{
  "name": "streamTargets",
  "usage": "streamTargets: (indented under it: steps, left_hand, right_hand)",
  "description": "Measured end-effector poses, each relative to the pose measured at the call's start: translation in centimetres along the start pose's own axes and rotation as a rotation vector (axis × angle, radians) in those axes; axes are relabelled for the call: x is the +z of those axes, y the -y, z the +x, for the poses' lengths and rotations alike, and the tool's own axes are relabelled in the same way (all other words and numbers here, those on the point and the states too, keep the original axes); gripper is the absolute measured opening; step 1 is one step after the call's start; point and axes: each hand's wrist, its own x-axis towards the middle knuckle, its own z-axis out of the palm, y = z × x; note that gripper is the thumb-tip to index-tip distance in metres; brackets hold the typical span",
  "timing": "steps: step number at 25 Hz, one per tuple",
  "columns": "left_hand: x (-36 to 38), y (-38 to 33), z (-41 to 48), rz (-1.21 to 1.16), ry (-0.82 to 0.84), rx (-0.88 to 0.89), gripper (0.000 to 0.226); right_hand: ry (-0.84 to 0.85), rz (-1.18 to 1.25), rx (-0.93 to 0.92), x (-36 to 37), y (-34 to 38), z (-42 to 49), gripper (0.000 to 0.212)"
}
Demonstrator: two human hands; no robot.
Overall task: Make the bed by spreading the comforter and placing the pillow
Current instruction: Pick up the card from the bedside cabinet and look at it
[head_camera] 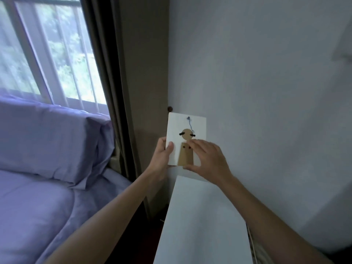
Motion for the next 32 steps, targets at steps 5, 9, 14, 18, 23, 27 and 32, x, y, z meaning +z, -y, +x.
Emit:
streamTargets:
  steps: [5,9,14,18,23,27,32]
  left_hand:
    - [2.1,-3.3,-0.9,0.026,0.026,0.121,0.013]
    - [3.6,-4.2,-1.6,0.047,0.020,0.160,0.012]
    - [5.3,-3.7,-2.8,0.018,-0.026,0.156,0.013]
    - [6.2,-3.7,-3.3,0.193,-0.040,0.238,0.011]
    - [7.8,-1.4,-4.1,0.643,-0.097,0.402,0.019]
    - [9.6,2.0,-4.5,1.000,-0.202,0.491,0.023]
    - [10.3,3.9,-6.0,1.267,-0.035,0.562,0.047]
  right_hand:
    - [-0.260,-0.161,-0.241,-2.7,-1.9,0.9,0.069]
    - [-0.419,-0.256,-0.346,-3.3,-3.5,0.2,0.060]
    - [-0.472,-0.223,-0.349,-3.5,-3.9,-1.5,0.048]
    - [-0.305,0.037,-0.274,-3.6,-4.5,-2.8,0.054]
    - [-0.068,1.130,0.504,-6.6,-4.9,-1.4,0.037]
    - [0.034,1.307,0.697,-8.0,-4.8,0.1,0.033]
    - [-0.074,1.282,0.883,-5.9,-5.9,-0.4,0.015]
